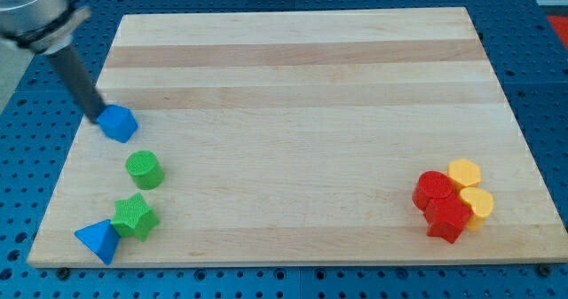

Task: Slide the blue cube to the top side

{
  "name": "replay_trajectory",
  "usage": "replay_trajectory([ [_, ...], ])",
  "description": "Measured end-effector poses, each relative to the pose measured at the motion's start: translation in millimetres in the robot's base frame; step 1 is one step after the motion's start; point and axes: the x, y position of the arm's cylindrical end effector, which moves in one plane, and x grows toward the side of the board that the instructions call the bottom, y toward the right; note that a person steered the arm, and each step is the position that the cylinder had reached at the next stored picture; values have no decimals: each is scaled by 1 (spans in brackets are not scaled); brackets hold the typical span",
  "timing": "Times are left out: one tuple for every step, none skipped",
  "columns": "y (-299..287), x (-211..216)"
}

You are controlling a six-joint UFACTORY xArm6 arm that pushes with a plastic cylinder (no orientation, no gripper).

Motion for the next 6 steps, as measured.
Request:
replay_trajectory([
  [-19, 5],
  [-47, 45],
  [-31, 76],
  [23, 44],
  [56, 0],
  [77, -1],
])
